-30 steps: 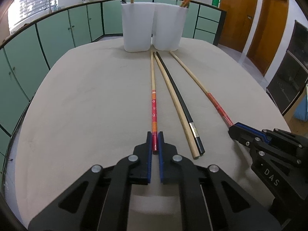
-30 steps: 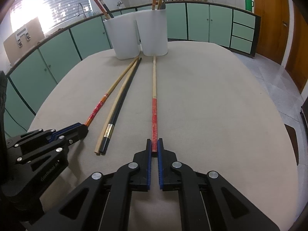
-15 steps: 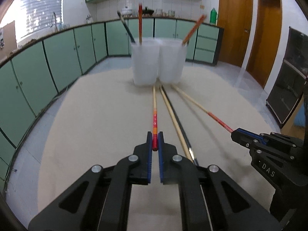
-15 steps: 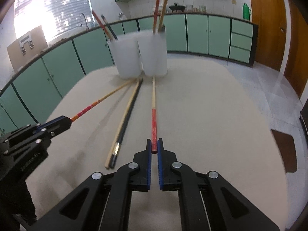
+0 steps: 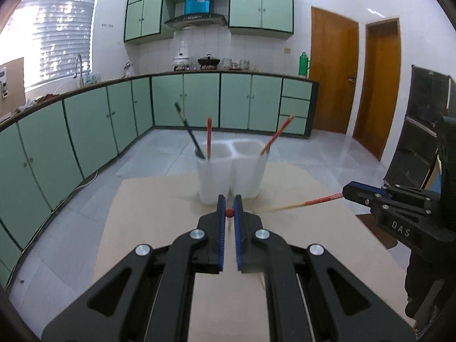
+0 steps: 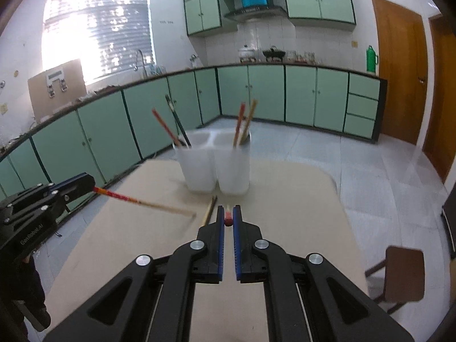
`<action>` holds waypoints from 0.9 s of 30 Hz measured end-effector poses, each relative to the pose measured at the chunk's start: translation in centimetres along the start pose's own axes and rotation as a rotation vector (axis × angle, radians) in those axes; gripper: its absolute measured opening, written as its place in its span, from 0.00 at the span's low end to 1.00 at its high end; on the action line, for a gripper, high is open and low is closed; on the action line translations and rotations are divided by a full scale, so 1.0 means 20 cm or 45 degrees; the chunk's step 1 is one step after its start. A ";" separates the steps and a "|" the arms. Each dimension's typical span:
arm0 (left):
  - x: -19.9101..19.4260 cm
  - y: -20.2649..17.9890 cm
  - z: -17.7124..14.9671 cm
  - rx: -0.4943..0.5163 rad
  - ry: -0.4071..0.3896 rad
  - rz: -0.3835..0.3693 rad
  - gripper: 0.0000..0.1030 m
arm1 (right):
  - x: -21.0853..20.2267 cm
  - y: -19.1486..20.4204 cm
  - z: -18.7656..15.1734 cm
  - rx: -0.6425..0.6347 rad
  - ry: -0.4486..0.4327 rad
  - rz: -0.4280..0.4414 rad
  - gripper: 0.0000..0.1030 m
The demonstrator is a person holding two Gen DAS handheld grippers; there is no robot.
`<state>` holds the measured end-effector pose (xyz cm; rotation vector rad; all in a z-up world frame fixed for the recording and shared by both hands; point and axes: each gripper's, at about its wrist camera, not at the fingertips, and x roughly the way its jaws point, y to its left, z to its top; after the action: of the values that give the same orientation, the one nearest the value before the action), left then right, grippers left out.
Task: Organize utensils
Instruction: 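Lift both chopsticks and carry them toward the white holder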
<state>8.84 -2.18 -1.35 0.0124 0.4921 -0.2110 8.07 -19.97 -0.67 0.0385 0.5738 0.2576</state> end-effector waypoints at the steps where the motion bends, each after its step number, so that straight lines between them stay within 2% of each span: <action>1: 0.00 0.00 0.02 0.001 -0.005 -0.009 0.05 | 0.00 0.00 0.04 -0.008 -0.005 0.010 0.06; 9: 0.04 0.01 0.15 0.012 -0.035 -0.063 0.05 | 0.01 0.01 0.22 -0.014 -0.015 0.127 0.06; 16: 0.03 -0.01 0.25 0.027 -0.083 -0.099 0.05 | 0.00 0.08 0.40 -0.102 -0.061 0.175 0.05; 21: 0.01 -0.01 0.37 0.045 -0.158 -0.099 0.05 | -0.03 0.10 0.57 -0.138 -0.144 0.180 0.05; 27: -0.02 0.02 0.61 0.057 -0.314 -0.064 0.05 | -0.08 0.10 0.84 -0.157 -0.286 0.140 0.05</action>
<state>14.32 -2.57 9.50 0.0178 0.2421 -0.2691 15.39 -17.80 14.64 -0.0204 0.3321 0.3900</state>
